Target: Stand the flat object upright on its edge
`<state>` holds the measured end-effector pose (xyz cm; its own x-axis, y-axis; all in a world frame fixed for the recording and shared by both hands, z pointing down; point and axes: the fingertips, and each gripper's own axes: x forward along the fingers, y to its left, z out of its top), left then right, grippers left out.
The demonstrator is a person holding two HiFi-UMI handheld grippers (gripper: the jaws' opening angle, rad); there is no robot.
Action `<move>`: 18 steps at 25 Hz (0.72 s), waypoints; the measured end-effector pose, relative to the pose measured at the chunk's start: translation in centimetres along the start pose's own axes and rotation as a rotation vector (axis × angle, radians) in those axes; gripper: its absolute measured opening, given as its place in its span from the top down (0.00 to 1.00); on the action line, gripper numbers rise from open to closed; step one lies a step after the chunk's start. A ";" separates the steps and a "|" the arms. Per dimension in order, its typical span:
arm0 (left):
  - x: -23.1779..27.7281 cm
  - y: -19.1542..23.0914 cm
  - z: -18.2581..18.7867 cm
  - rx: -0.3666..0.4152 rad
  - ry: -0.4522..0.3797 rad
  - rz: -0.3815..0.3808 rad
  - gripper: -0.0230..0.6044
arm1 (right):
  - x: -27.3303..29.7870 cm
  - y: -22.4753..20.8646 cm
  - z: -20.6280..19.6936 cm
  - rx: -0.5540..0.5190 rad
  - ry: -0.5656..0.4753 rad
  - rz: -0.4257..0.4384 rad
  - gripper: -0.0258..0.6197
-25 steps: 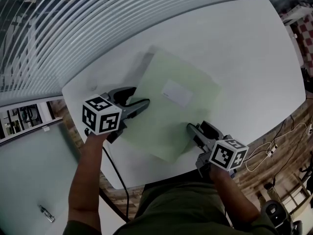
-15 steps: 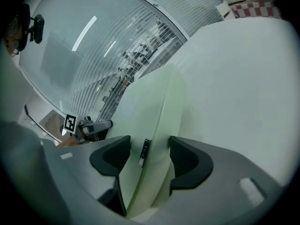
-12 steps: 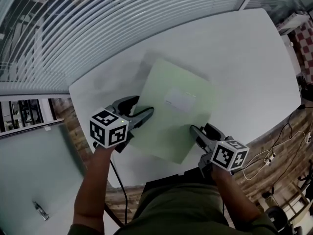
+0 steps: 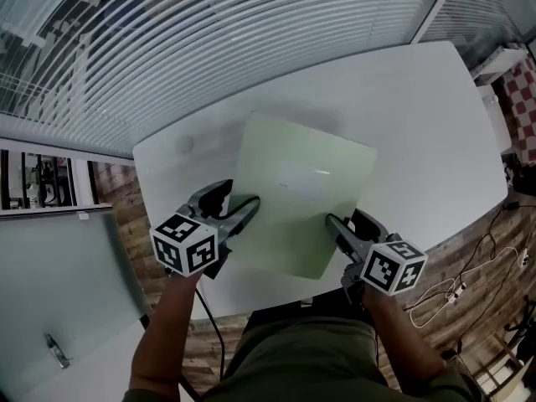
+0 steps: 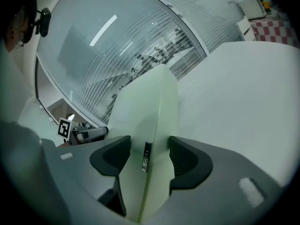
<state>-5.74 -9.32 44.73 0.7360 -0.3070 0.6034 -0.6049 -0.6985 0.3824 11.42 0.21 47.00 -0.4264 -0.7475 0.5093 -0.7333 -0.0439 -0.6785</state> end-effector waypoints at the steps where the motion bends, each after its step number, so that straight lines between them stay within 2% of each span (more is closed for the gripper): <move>1: -0.4 -0.2 0.1 -0.005 -0.014 0.007 0.52 | -0.1 0.2 0.4 -0.019 -0.004 0.005 0.55; 11: -3.1 -0.1 1.5 -0.061 -0.135 0.081 0.52 | 0.4 3.5 4.7 -0.247 -0.042 0.042 0.55; 18: -4.1 -0.4 3.3 -0.101 -0.265 0.159 0.52 | 0.7 5.4 7.9 -0.418 -0.095 0.091 0.55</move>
<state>-7.52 -9.98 39.79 0.6756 -0.5740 0.4627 -0.7358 -0.5648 0.3737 11.36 -5.81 39.48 -0.4626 -0.7946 0.3932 -0.8548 0.2821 -0.4357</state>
